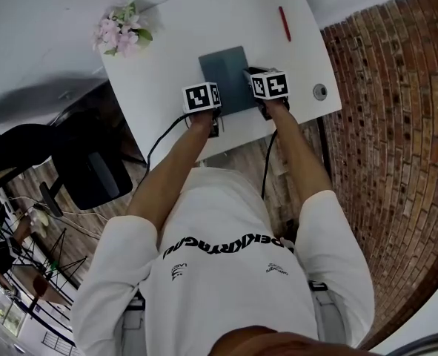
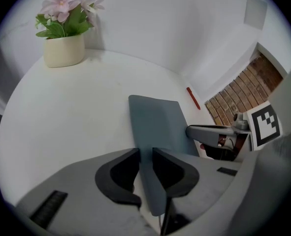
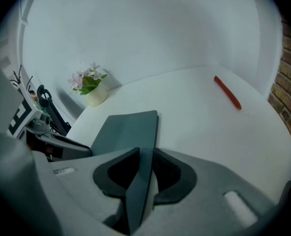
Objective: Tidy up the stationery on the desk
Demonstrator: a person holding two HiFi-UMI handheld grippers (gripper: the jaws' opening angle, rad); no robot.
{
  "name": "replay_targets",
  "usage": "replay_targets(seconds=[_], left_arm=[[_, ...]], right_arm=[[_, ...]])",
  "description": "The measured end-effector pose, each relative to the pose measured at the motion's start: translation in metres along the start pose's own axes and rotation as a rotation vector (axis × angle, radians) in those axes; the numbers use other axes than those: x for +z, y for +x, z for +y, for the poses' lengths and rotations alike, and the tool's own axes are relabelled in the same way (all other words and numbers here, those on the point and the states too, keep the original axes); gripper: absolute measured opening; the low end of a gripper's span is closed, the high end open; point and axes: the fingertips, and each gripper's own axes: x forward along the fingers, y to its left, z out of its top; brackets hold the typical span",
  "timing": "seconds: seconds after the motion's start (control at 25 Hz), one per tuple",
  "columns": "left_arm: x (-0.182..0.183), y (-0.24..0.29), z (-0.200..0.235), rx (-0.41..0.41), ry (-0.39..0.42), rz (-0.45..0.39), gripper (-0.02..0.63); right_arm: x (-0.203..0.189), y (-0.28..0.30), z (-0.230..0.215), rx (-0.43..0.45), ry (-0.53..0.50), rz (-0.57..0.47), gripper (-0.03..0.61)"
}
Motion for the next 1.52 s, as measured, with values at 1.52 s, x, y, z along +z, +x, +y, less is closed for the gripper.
replay_targets(seconds=[1.52], left_arm=[[0.019,-0.076,-0.016,-0.084,0.2,-0.212,-0.003]], right_arm=[[0.045,-0.058,-0.004,-0.022,-0.016,-0.232,0.095]])
